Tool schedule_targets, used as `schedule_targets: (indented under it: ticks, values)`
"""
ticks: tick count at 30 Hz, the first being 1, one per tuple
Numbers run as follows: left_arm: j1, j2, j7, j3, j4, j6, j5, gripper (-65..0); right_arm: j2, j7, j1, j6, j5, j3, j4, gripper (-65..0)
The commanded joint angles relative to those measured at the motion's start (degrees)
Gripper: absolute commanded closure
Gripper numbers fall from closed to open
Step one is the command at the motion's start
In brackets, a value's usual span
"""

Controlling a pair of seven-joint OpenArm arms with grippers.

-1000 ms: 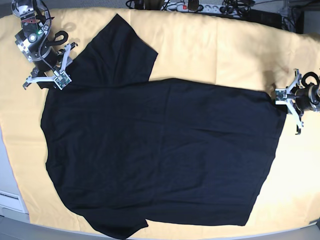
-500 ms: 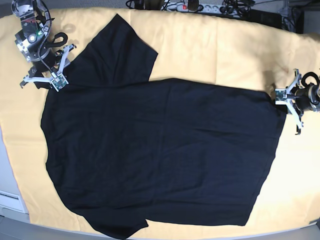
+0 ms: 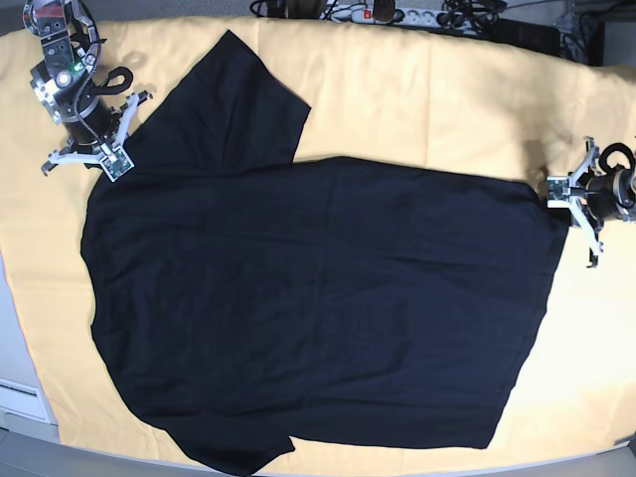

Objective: Fold the T-shirt properly
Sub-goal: 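Move the right gripper to the shirt shoulder by the sleeve and grasp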

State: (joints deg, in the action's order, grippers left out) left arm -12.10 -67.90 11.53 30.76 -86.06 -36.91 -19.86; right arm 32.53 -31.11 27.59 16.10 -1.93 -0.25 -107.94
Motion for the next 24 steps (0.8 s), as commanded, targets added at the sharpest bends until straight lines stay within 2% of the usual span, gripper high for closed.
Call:
schedule_targets:
  ticks: [1,4,8,10,13,16,20,24]
  values:
    - [-0.96,-1.79,0.42,-0.66,-0.35,0.44,0.46,0.0,0.81,-0.63,0.02,-0.94,0.48,0.35,-1.68,0.0]
    - [-0.96,-1.81,0.39,-0.66,-0.35,0.44,0.44,0.0,0.81,-1.44,0.04,-4.48,2.78,0.35,-5.14,0.0]
    - [-0.96,-1.81,0.39,-0.68,-0.35,0.44,0.44,0.0,0.83,-3.26,0.22,-7.61,5.25,0.35,-9.49,0.0]
    - [-0.96,-1.81,0.39,-0.66,-0.35,0.44,0.44,0.0,0.79,-3.48,0.37,-7.39,4.83,0.35,-10.1,0.0]
    - [-0.96,-1.84,0.39,-0.68,-0.35,0.44,0.44,0.0,0.81,-4.52,0.48,-5.33,3.8,0.35,-10.1,0.0]
    - [-0.98,-2.05,0.42,-0.68,-0.35,0.46,0.44,0.0,0.83,-6.82,0.48,-5.6,3.65,0.35,-10.1,0.0]
    - [-0.96,-2.62,0.44,-0.68,-0.42,0.44,0.48,0.0,0.83,-7.15,0.48,-6.01,3.65,0.35,-10.14,0.0]
    - [-0.96,-4.5,0.44,-0.68,-2.29,0.44,2.21,0.0,0.85,-9.33,0.63,-6.19,3.65,0.37,-12.68,0.0]
